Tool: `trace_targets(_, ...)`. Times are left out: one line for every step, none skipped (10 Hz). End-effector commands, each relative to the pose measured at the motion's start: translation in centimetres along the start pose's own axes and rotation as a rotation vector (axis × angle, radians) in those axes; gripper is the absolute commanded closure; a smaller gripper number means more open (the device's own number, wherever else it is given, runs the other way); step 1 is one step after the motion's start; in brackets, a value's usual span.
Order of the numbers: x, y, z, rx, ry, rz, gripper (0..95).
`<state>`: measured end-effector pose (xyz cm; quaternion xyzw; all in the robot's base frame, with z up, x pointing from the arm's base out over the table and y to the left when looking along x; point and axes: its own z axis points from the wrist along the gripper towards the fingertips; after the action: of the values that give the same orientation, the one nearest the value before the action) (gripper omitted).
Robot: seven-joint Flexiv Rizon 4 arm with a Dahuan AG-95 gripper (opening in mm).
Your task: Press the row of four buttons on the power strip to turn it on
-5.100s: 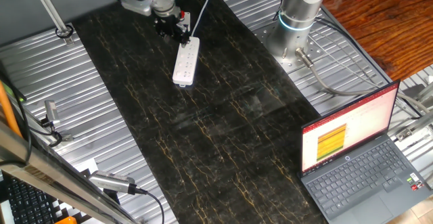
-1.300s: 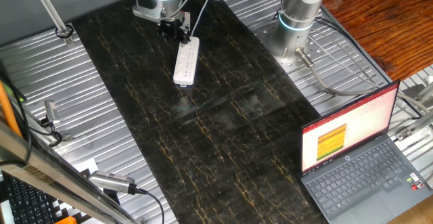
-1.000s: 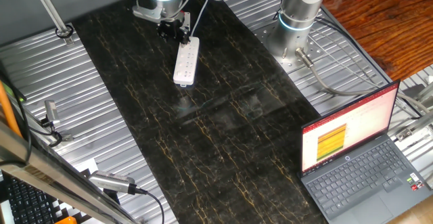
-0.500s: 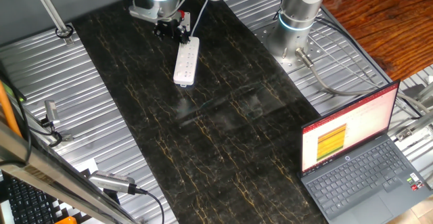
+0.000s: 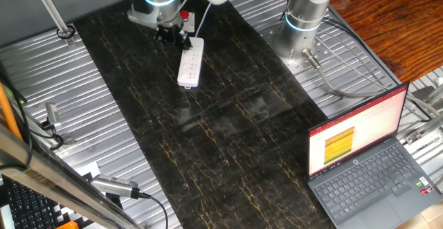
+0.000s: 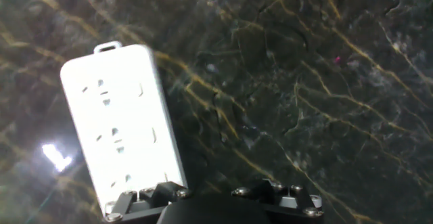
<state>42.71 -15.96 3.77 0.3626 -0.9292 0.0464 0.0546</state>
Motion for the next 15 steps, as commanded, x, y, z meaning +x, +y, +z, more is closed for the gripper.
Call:
trace_targets(0.0, 0.1, -0.3, -0.001, 0.001, -0.001, 19.0)
trace_targets(0.0, 0.1, -0.2, 0.001, 0.003, 0.0, 19.0)
trace_targets(0.0, 0.1, -0.1, 0.001, 0.004, -0.001, 19.0)
trace_targets(-0.1, 0.0, 0.3, 0.003, 0.003, -0.001, 19.0)
trace_targets(-0.1, 0.0, 0.7, 0.005, 0.005, 0.0, 19.0)
trace_targets(-0.2, -0.1, 1.0, 0.006, 0.006, 0.0, 19.0)
trace_targets(-0.2, -0.1, 1.2, 0.004, 0.009, 0.003, 19.0)
trace_targets(-0.2, -0.1, 1.2, 0.007, 0.011, 0.0, 19.0)
trace_targets(-0.2, -0.1, 1.2, 0.009, 0.01, -0.002, 19.0)
trace_targets(-0.2, -0.1, 1.5, 0.016, 0.015, -0.003, 19.0)
trace_targets(-0.3, -0.1, 1.8, 0.016, 0.013, -0.004, 19.0)
trace_targets(-0.3, -0.1, 1.9, 0.016, 0.014, -0.003, 38.0)
trace_targets(-0.3, -0.2, 2.0, 0.016, 0.014, -0.001, 38.0)
trace_targets(-0.3, -0.2, 2.2, 0.016, 0.014, -0.001, 38.0)
trace_targets(-0.4, -0.2, 2.4, 0.016, 0.014, -0.002, 38.0)
